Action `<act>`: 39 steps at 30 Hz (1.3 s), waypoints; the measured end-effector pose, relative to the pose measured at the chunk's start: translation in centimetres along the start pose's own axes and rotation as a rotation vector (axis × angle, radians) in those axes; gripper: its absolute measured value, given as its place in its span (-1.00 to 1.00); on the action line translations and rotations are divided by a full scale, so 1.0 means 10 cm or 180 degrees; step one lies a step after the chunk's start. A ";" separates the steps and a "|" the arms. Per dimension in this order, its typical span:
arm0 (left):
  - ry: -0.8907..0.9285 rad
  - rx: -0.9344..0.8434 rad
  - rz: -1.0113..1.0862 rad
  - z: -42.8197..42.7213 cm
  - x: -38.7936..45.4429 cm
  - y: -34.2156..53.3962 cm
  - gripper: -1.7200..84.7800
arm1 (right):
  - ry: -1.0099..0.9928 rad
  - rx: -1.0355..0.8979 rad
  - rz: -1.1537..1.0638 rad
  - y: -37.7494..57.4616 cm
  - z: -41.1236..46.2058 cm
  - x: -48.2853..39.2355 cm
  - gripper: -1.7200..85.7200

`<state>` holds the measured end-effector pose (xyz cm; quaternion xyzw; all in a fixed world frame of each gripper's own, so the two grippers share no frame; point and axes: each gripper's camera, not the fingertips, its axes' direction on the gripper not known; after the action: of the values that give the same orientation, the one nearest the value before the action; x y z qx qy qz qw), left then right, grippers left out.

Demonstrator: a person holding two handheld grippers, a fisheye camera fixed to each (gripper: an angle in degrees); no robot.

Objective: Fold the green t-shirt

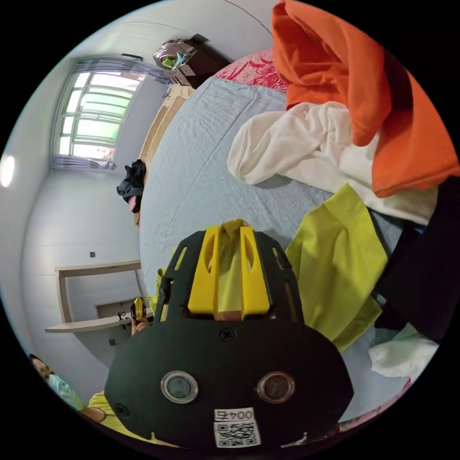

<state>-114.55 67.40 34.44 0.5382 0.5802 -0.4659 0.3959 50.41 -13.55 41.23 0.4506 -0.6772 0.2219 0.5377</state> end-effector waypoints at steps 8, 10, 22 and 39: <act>-0.0538 -0.0125 0.0883 0.05 0.42 0.36 -0.94 | 0.0186 0.0311 -0.0547 0.59 -0.31 -0.26 -0.72; -0.0685 -0.0265 0.1186 -0.04 0.47 0.65 -0.93 | -0.0085 0.0158 -0.0819 0.94 -0.36 -0.21 -0.75; -0.2114 -0.1005 0.2045 -0.26 0.18 2.38 -0.75 | 0.0777 -0.0033 -0.1717 3.26 -0.71 0.86 -0.76; -0.2306 -0.1366 0.2263 0.43 0.03 2.51 -0.67 | 0.0593 -0.0590 -0.1821 3.17 -0.35 1.28 -0.83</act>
<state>-89.81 63.00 30.23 0.4134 0.2712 -0.3302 0.8040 25.12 0.17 60.12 0.5497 -0.4881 0.0393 0.6768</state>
